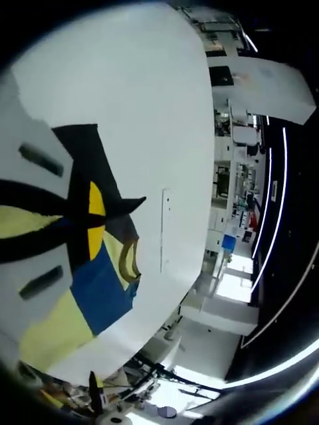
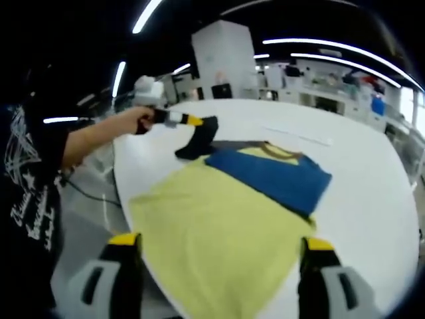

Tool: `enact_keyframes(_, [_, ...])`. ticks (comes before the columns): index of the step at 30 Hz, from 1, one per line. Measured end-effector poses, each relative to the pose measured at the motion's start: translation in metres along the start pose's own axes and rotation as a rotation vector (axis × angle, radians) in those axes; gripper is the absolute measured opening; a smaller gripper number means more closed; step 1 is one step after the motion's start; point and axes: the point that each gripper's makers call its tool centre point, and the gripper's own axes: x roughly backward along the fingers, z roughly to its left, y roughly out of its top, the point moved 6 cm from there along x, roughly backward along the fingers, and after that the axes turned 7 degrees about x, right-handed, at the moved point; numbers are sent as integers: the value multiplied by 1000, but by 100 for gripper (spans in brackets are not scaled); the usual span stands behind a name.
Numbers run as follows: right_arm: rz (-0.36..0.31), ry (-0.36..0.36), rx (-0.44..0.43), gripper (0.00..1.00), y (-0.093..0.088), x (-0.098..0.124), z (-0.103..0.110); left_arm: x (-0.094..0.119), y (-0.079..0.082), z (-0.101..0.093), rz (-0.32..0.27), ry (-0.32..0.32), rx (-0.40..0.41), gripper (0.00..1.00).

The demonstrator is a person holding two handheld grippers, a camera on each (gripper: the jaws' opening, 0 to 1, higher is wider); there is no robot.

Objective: Fold the garment on the visible template until the final outline fits inside the template.

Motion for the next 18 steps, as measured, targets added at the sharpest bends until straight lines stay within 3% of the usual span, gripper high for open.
enact_keyframes(18, [16,15,-5,99,-4,-2,1,-26,-2,-52,16,-91,0,0])
